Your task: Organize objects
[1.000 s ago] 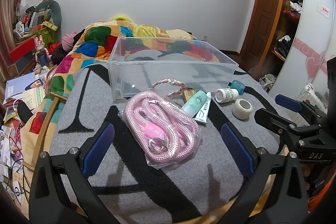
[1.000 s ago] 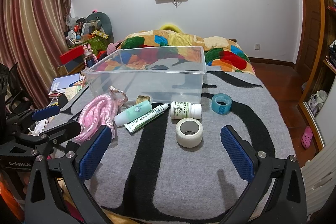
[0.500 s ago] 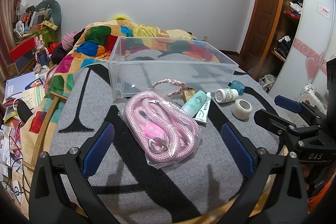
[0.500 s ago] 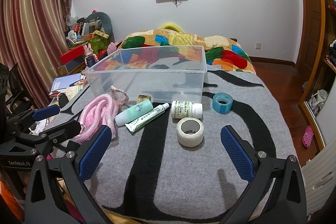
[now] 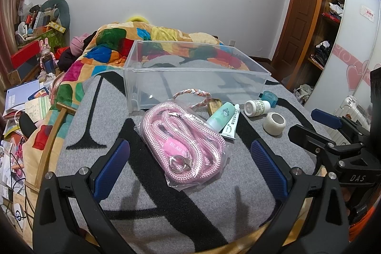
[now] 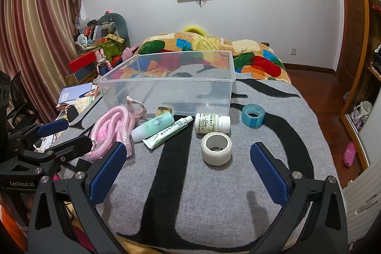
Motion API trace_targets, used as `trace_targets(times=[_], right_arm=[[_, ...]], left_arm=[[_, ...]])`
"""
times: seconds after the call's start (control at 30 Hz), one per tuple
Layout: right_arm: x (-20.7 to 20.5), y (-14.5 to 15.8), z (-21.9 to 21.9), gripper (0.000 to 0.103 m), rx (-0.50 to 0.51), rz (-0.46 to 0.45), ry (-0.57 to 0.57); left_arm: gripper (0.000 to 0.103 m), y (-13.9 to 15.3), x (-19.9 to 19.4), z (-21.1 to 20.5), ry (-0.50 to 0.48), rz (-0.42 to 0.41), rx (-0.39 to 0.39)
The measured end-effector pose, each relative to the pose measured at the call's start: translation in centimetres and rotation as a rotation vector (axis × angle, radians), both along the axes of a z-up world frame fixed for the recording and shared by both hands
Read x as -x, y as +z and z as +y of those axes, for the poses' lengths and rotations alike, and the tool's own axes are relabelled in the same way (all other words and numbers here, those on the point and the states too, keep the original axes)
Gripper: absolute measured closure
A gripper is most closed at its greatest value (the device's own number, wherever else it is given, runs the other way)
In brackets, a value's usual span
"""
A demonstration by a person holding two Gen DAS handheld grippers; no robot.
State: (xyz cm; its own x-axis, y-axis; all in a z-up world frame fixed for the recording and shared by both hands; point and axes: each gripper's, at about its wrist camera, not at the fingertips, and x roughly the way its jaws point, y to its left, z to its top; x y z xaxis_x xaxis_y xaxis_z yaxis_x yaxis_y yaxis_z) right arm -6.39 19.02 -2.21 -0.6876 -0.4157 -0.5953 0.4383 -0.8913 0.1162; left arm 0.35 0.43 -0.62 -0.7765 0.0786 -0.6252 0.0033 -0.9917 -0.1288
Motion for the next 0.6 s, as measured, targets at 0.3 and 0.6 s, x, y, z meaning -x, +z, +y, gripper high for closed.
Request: trace_targets(times=[0.3,0.6], right_arm=[[-0.09,0.03,-0.04,0.000,0.000,-0.001,0.000],[-0.06,0.03,-0.02,0.000,0.000,-0.001,0.000]], left_arm=[[0.000,0.02,0.01,-0.03,0.000,0.000,-0.001],[0.000,0.02,-0.01,-0.05,0.001,-0.002,0.000]])
